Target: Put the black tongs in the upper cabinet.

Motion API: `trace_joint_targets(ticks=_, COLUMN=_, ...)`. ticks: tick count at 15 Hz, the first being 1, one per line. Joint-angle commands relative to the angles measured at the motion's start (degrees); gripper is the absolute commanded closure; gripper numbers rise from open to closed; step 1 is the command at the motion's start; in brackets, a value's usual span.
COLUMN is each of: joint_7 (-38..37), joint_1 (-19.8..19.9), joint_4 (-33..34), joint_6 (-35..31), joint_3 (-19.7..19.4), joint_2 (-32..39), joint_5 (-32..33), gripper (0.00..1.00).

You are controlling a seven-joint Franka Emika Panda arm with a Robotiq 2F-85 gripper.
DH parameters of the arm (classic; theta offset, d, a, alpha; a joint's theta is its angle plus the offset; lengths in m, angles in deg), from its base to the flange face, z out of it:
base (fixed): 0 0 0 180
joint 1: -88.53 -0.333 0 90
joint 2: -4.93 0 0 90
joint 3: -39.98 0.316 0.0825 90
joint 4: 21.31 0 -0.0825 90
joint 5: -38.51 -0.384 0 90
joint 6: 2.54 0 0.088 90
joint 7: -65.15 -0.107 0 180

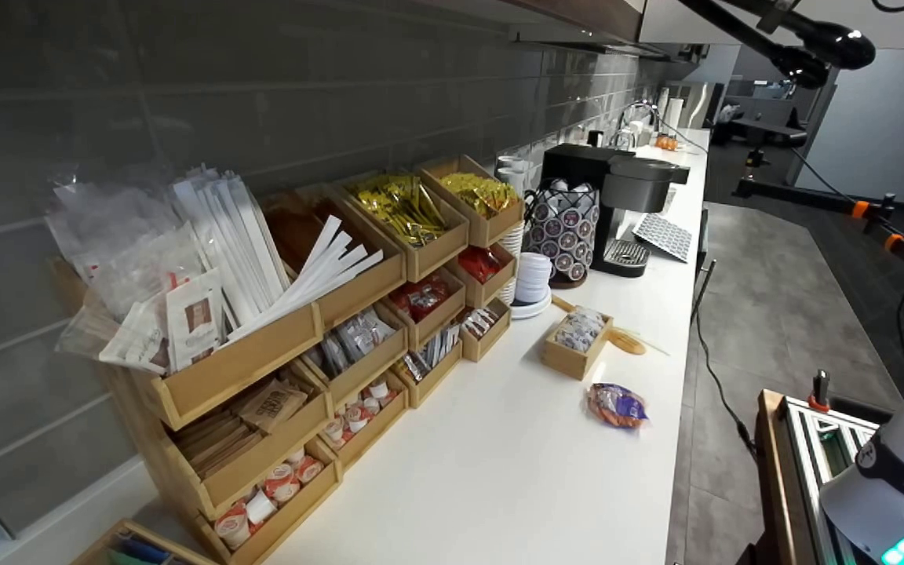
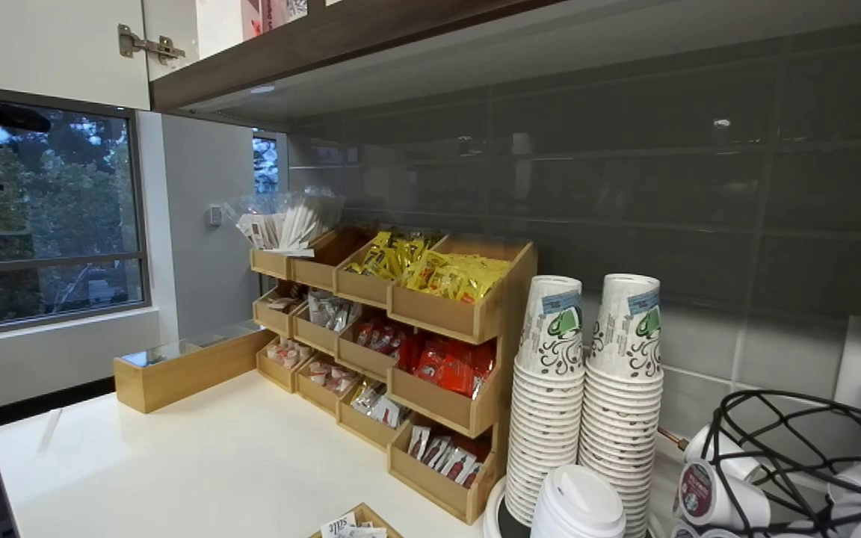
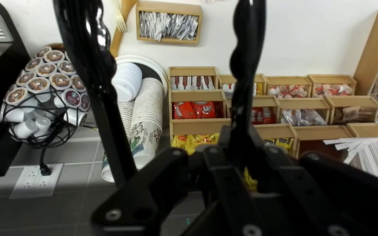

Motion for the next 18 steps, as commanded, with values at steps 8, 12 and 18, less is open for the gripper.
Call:
trace_joint_targets(ticks=8, joint_7=-3.8, joint_1=-1.2, joint_4=4.9, joint_6=-15.5, joint_3=0.3, joint_2=5.4, joint_5=-6.4, gripper=0.86)
trace_joint_targets(ticks=12, joint_7=-4.7, joint_1=-1.3, joint_4=7.1, joint_6=-18.3, joint_3=0.5, joint_2=8.6, joint_5=-7.7, gripper=0.86)
trace_joint_targets(ticks=18, joint_7=-2.8, joint_1=-2.1, joint_4=12.7, joint_6=-17.4, joint_3=0.1, joint_2=12.6, joint_5=-7.2, gripper=0.96)
